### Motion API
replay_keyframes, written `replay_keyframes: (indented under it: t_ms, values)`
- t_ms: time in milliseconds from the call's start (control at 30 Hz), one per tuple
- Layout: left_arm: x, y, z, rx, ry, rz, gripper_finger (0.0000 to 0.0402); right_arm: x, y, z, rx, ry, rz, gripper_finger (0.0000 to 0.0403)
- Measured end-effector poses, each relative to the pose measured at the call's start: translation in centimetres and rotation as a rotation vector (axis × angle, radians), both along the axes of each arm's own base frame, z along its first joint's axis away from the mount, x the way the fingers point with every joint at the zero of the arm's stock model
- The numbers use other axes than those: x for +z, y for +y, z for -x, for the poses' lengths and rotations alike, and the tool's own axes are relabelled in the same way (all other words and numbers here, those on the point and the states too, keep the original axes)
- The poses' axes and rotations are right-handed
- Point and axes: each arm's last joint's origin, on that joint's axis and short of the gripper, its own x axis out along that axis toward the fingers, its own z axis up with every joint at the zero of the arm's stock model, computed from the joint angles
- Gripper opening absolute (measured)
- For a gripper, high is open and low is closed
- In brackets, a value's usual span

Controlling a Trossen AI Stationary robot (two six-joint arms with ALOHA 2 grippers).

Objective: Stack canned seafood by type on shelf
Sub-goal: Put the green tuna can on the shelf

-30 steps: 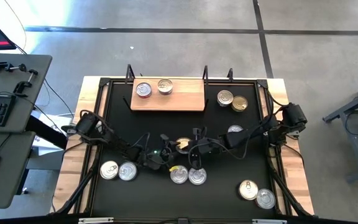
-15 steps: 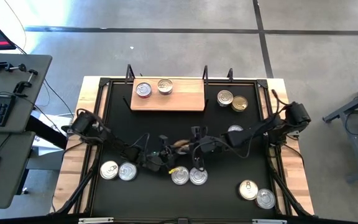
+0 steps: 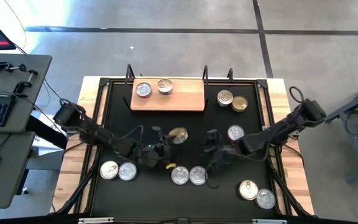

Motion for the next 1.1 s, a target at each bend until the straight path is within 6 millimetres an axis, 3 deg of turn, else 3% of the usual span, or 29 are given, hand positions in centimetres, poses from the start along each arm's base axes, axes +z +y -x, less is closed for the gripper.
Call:
replay_keyframes:
  t_ms: [133,233,400,567,833,1100]
  values:
    - [2.8,3.1,-2.2,0.024,0.090,-0.079,0.0122,0.3,0.9,1.5,-0.139,-0.014,-0.147,0.0232]
    - [3.8,6.2,-4.0,0.033,0.183,-0.085,0.0122,0.0,1.6,1.9,-0.180,-0.016,-0.205,0.0232]
    - [3.0,11.8,-6.0,0.117,0.273,-0.086,0.0123,-1.4,2.9,2.2,-0.215,-0.013,-0.147,0.0232]
    - [0.3,15.9,-7.0,0.130,0.362,-0.067,0.0123,-2.6,3.5,2.4,-0.247,0.004,-0.117,0.0232]
    - [-2.0,18.7,-7.9,0.132,0.359,-0.084,0.0133,-3.0,3.5,2.3,-0.263,0.010,-0.107,0.0232]
    - [-2.3,20.3,-7.8,0.094,0.320,-0.006,0.0194,-2.9,3.5,2.3,-0.270,0.000,-0.111,0.0232]
